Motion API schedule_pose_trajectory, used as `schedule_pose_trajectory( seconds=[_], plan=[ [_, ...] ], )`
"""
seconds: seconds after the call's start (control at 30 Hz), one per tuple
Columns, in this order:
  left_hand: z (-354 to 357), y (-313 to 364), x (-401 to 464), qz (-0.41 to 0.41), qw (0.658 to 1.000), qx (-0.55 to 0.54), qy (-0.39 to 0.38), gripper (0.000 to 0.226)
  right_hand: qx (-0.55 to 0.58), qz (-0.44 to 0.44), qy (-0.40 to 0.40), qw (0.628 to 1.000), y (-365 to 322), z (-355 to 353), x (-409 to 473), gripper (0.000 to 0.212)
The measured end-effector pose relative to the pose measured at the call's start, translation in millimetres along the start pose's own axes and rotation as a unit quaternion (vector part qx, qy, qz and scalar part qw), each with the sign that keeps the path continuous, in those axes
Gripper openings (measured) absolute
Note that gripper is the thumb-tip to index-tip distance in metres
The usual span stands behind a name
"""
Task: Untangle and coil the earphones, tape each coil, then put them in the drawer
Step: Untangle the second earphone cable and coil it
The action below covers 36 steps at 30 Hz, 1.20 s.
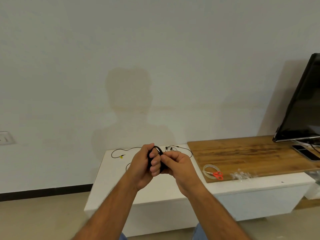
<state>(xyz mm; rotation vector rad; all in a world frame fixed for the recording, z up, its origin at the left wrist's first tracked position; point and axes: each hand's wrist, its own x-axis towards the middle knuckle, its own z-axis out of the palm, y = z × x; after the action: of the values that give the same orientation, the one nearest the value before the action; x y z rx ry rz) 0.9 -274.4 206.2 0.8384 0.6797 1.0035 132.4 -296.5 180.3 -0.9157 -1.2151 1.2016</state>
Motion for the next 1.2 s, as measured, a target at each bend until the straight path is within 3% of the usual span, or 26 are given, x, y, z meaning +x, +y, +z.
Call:
schedule_pose_trajectory(
  seconds=[0.2, 0.53, 0.8, 1.2],
  plan=[
    [0.1, -7.0, 3.2, 0.031, 0.995, 0.087, 0.038, 0.043, 0.026, -0.023, 0.072, 0.997, 4.6, 13.6, -0.9, 0.023],
    [-2.9, -24.1, 17.1, 0.112, 0.968, 0.188, 0.123, 0.039, -0.069, -0.033, 0.2, 0.977, 28.1, 16.1, 10.3, 0.021],
    [-31.9, -52.6, 35.4, 0.048, 0.949, 0.258, 0.173, 0.043, -0.132, 0.047, 0.177, 0.974, 48.5, -4.3, 25.3, 0.017],
    [-111.9, -107.3, 86.9, -0.043, 0.94, 0.274, 0.197, 0.013, -0.241, 0.182, 0.112, 0.947, 148.9, -30.6, 79.5, 0.015]
  ],
)
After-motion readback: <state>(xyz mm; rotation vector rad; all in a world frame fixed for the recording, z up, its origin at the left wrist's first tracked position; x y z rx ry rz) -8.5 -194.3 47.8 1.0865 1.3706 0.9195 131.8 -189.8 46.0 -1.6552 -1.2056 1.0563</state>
